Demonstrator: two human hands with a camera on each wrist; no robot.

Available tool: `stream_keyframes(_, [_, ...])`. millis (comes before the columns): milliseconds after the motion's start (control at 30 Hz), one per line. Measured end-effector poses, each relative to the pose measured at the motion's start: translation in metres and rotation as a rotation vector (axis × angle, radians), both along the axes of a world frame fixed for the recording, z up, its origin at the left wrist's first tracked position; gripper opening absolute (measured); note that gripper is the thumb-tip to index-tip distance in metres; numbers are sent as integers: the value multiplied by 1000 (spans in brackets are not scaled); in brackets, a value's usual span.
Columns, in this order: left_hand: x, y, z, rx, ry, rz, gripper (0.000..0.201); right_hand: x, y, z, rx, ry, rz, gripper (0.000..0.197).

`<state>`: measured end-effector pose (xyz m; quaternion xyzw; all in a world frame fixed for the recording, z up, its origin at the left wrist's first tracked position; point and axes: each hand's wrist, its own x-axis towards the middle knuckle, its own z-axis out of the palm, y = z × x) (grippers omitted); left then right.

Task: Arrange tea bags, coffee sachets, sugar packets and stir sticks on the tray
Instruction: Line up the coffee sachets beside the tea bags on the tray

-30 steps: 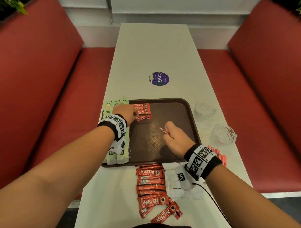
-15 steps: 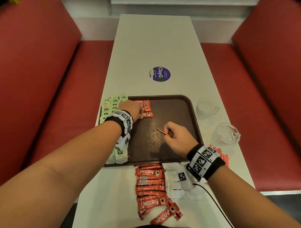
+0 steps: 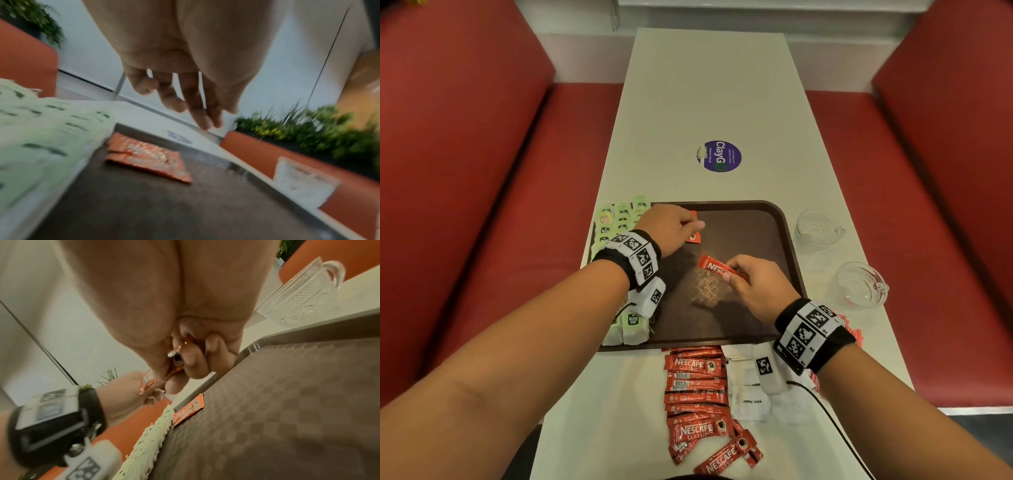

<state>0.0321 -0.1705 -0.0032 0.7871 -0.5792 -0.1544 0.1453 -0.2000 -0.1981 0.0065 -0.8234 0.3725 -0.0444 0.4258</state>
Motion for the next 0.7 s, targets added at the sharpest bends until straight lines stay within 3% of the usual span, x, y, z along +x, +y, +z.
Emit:
stream_keyframes(100, [-17,22,18,-62,252,-199,29,3,-1,-2,-18,6,21,11])
stream_keyframes(200, [-23,37,16,-51,178,-343,13,7,-2,-2,-38,14,36,11])
stream_keyframes(267, [-21,42,11,-90,112,-310,10,9,-1,-3,-45,19,30,14])
stream_keyframes(333, [-15,45,5,-91,86,-217,7,10,0,-5,-45,25,7,33])
stream_keyframes(400, [-5,46,1,-19,62,-88,4,8,3,-6,-60,49,12,55])
stream_keyframes(467, [6,46,-6,88,19,16,5,6,8,-7,-89,92,46,62])
stream_keyframes(700, [9,33,-23,301,-181,44,10,0,29,-11,-227,315,520,20])
